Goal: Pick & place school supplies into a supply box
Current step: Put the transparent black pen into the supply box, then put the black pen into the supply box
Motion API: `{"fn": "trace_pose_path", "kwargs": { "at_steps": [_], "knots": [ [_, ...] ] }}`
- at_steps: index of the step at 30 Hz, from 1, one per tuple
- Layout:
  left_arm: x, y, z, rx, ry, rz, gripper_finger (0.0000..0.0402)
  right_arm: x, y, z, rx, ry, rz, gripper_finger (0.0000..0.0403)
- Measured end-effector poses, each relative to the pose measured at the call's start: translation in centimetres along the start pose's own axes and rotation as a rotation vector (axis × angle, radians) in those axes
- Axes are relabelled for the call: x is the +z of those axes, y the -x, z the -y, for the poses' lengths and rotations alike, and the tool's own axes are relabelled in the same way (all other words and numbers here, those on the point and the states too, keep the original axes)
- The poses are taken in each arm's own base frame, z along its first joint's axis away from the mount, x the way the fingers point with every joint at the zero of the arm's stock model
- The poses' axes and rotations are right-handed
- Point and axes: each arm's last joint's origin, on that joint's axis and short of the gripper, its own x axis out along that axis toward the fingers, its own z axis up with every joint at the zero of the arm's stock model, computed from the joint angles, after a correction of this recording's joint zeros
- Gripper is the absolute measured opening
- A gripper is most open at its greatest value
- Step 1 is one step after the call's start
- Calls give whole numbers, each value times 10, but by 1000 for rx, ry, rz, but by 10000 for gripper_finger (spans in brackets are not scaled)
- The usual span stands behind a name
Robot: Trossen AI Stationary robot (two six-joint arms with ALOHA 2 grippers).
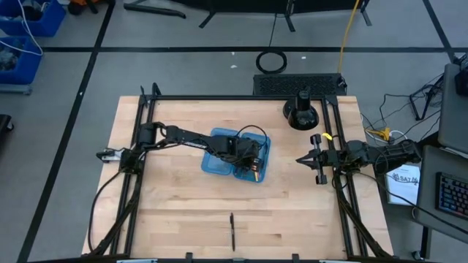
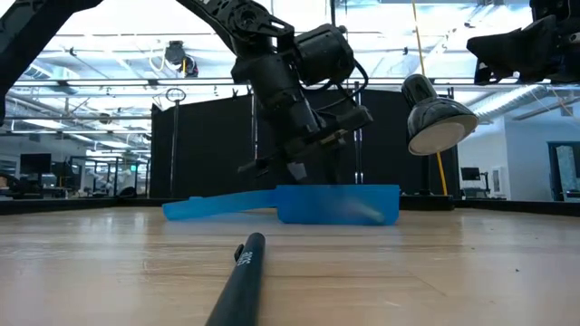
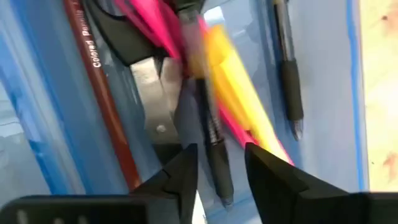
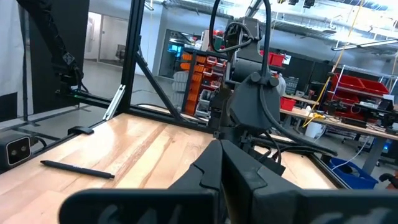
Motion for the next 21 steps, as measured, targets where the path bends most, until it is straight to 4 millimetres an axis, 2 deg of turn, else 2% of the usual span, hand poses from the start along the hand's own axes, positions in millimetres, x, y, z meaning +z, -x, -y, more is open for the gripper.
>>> {"fn": "trace_pose_path", "kwargs": {
  "at_steps": [3,6,10,13,16,21],
  "knots": [
    [-2,5,2,-5,-21,3,154,0,0,0,0,0,0,0],
    [0,18,6,-30,-62,22,162,0,0,0,1,0,0,0],
    [3,51,12,-73,-105,64,164,0,0,0,1,-4,0,0],
    [-4,82,18,-86,-176,100,165,0,0,0,1,-5,-1,0],
    [-28,109,28,-115,-288,92,165,0,0,0,2,-6,-2,0],
    [-89,120,39,-82,-324,32,165,-1,0,0,4,-6,-15,0]
  ]
}}
